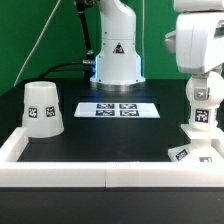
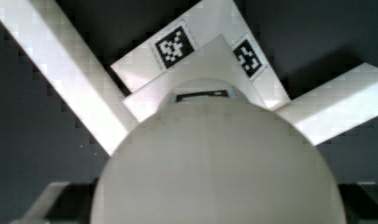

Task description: Assemble lamp

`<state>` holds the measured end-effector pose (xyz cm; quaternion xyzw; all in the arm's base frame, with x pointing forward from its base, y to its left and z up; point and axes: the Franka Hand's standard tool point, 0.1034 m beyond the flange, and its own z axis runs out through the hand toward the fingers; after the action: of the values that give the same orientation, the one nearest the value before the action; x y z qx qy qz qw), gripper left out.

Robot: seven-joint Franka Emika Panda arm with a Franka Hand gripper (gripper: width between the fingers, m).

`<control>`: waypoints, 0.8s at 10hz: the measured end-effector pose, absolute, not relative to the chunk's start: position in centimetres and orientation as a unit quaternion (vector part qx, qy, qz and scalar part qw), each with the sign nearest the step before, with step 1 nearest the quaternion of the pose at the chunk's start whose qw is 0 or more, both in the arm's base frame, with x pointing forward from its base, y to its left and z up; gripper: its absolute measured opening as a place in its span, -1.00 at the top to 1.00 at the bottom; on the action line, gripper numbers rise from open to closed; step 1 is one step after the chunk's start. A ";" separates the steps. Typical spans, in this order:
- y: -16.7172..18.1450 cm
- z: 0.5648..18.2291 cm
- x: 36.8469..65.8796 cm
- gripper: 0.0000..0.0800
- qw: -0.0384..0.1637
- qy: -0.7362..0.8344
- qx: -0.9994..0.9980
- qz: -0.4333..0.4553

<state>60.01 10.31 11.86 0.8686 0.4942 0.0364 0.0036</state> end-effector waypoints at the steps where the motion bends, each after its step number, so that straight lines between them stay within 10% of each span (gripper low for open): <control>1: 10.3 11.9 60.0 -0.44 0.004 0.494 0.869 0.036; 8: 10.2 11.8 59.9 -0.45 -0.019 0.204 0.978 0.031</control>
Offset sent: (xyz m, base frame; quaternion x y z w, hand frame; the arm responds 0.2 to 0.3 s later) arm -0.0010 -0.0080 -0.0038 0.0371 -0.0418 0.1672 0.9843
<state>59.92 10.24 11.81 0.9783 0.2040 0.0314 -0.0190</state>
